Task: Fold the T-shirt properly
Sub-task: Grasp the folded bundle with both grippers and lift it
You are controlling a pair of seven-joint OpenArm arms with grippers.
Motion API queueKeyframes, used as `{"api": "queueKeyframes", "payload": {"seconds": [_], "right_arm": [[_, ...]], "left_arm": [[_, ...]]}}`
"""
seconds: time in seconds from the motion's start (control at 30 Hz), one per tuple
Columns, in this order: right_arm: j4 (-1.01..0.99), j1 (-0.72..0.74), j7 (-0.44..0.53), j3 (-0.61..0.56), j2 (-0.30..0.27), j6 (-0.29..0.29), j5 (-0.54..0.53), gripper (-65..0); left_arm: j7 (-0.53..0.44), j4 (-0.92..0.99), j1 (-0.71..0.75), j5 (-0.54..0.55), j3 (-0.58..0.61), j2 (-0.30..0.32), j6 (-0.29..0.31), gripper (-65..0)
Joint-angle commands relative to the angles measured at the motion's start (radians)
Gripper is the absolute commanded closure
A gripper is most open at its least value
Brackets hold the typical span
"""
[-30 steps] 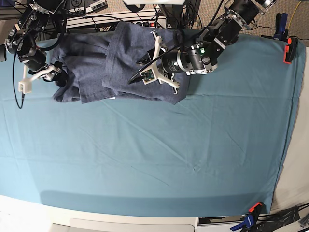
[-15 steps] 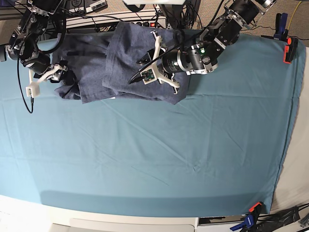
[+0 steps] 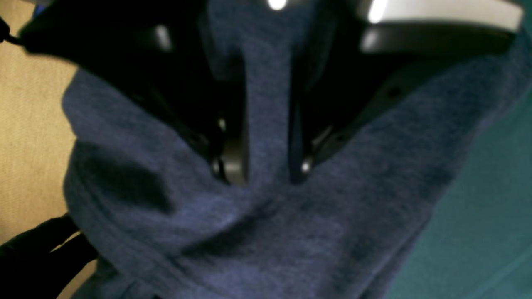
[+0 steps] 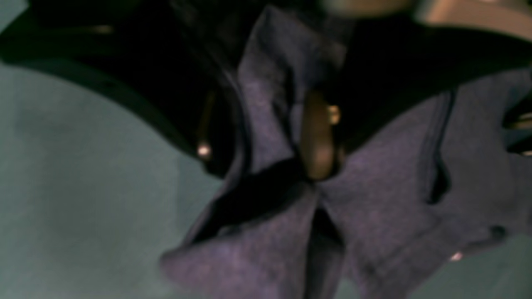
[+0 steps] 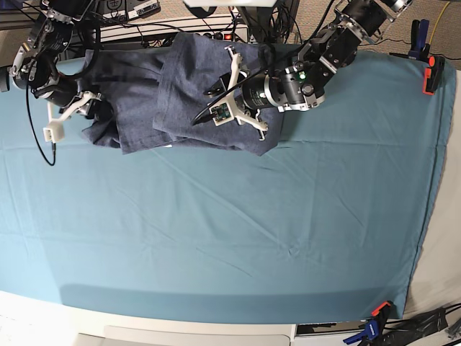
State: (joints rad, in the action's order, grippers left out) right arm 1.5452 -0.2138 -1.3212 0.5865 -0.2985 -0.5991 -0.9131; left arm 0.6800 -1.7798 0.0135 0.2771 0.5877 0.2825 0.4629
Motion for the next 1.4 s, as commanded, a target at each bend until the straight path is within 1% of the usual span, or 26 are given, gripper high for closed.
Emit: {"api": "queueKeyframes", "payload": {"seconds": [0.0,0.13,0.17,0.23,0.27,0.33,0.4,0.43,0.47,0.57,0.7,0.87,0.97,1.03,1.13,1.2,1.27,1.3,1.37], "right_arm": [[0.003,-0.008,-0.043,-0.005,-0.006,0.003,0.008,-17.5],[0.003,-0.008,-0.044,-0.005,-0.006,0.003,-0.014,-1.7],[0.004,-0.008,-0.044,-0.005,-0.006,0.003,-0.014,0.0],[0.008,-0.007,-0.053,-0.005,-0.006,0.003,-0.025,0.0],[0.012,-0.008,-0.061,-0.005,-0.006,0.002,-0.051,0.0],[0.031,-0.008,-0.075,-0.005,-0.006,-0.034,-0.138,0.0],[0.07,-0.008,-0.075,-0.005,-0.006,-0.057,-0.23,0.0],[0.096,-0.008,-0.075,-0.005,-0.005,-0.06,-0.26,0.0],[0.126,-0.008,-0.075,-0.005,0.0,-0.06,-0.266,0.0],[0.222,-0.009,-0.075,-0.005,0.035,-0.063,-0.266,0.0],[0.341,-0.028,-0.075,-0.005,0.111,-0.082,-0.265,0.0],[0.455,-0.091,-0.075,-0.005,0.196,-0.082,-0.265,0.0],[0.488,-0.111,-0.075,-0.005,0.23,-0.082,-0.265,0.0],[0.497,-0.111,-0.075,-0.01,0.248,-0.082,-0.266,0.0],[0.497,-0.111,-0.075,-0.057,0.266,-0.082,-0.257,0.0],[0.497,-0.11,-0.033,-0.112,0.295,-0.083,-0.188,0.0],[0.497,-0.11,0.029,-0.181,0.335,-0.082,-0.106,0.0],[0.497,-0.11,0.055,-0.218,0.346,-0.082,-0.074,0.0],[0.497,-0.104,0.094,-0.29,0.351,-0.082,0.003,0.0]], "left_arm": [[-0.023,-0.017,-0.011,0.013,-0.003,-0.005,0.0,-18.8],[-0.023,-0.017,-0.011,0.013,-0.003,-0.005,0.0,-18.7],[-0.023,-0.017,-0.011,0.013,-0.003,-0.005,-0.001,-18.8],[-0.023,-0.017,-0.011,0.013,-0.003,-0.005,0.0,-18.7],[-0.023,-0.017,-0.011,0.013,-0.004,-0.005,0.0,-18.8],[-0.023,-0.017,-0.011,0.013,-0.004,-0.005,0.0,-18.7],[-0.022,-0.017,-0.011,0.013,-0.004,-0.005,-0.001,-18.7],[-0.022,-0.017,-0.011,0.013,-0.004,-0.005,-0.001,-18.7],[-0.022,-0.017,-0.011,0.013,-0.004,-0.005,0.0,-18.7],[-0.014,-0.017,-0.011,0.011,-0.004,-0.005,-0.004,-18.7],[0.001,-0.017,-0.011,0.002,-0.009,-0.005,-0.016,-18.7],[0.012,-0.018,-0.011,0.01,-0.087,-0.002,-0.018,-18.7],[0.03,-0.018,-0.012,0.055,-0.161,0.01,-0.017,-18.7],[0.045,-0.018,-0.011,0.103,-0.21,0.026,0.006,-18.7],[0.064,-0.018,-0.011,0.173,-0.278,0.06,0.009,-18.7],[0.065,-0.018,-0.011,0.216,-0.319,0.087,0.011,-18.7],[0.068,-0.019,-0.011,0.271,-0.362,0.109,0.048,-18.7],[0.079,-0.02,-0.011,0.306,-0.384,0.115,0.058,-18.7],[0.112,-0.023,-0.011,0.377,-0.426,0.12,0.062,-18.7]]}}
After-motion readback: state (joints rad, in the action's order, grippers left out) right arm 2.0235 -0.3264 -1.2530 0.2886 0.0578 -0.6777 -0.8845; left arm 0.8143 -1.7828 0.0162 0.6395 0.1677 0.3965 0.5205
